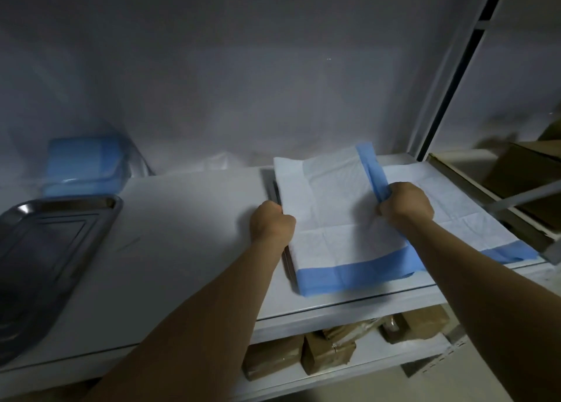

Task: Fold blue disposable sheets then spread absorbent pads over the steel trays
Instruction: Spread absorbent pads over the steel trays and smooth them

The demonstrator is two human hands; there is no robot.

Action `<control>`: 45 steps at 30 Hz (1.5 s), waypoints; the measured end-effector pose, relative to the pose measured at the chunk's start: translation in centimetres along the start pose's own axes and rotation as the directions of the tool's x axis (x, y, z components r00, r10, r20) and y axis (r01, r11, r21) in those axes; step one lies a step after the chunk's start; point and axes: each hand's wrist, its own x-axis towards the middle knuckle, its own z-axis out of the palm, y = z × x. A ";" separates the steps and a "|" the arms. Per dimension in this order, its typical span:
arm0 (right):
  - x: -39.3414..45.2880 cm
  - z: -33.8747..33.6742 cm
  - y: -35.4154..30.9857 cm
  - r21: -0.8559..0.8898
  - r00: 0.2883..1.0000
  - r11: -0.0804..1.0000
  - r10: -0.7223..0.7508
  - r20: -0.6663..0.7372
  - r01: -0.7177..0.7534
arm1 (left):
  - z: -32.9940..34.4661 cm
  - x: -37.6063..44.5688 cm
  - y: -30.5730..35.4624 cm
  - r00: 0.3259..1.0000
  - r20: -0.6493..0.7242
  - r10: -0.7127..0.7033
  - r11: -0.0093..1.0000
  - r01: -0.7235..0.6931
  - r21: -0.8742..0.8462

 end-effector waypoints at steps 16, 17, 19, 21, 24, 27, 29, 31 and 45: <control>0.0 1.5 -0.6 -0.166 0.997 0.986 0.031 0.075 -0.018 | 0.1 1.4 -1.0 0.998 -0.052 0.028 0.995 -0.023 0.095; 0.1 1.4 -0.6 -0.159 0.996 0.987 0.032 0.077 -0.019 | 0.0 1.3 -1.0 0.998 -0.052 0.028 0.996 -0.024 0.086; 0.2 1.1 -0.6 -0.154 0.996 0.988 0.033 0.083 -0.020 | -0.1 1.1 -1.1 0.999 -0.042 0.026 0.997 -0.023 0.070; 0.2 0.9 -0.6 -0.160 0.994 0.987 0.036 0.100 -0.020 | -0.2 0.8 -1.0 1.000 -0.018 0.020 0.997 -0.019 0.074; 0.1 0.8 -0.6 -0.168 0.990 0.986 0.037 0.138 -0.013 | -0.4 0.3 -0.7 0.999 -0.012 0.041 0.986 -0.038 0.164; 0.2 0.9 -0.4 -0.173 0.993 0.985 0.016 0.116 0.005 | -0.4 -0.2 -0.3 0.965 -0.093 0.246 0.894 -0.188 0.407; 0.5 1.0 -0.4 -0.178 0.996 0.984 -0.007 0.091 0.023 | 0.0 0.1 -0.2 0.907 -0.033 0.419 0.756 -0.328 0.567; 0.9 1.3 -0.4 -0.174 0.995 0.984 -0.030 0.095 0.047 | 0.5 0.7 0.1 0.872 0.116 0.476 0.621 -0.427 0.657; 2.3 2.7 -1.0 -0.321 0.994 0.942 -0.071 0.086 0.095 | 1.3 4.2 0.3 0.872 0.434 0.225 0.437 -0.488 0.756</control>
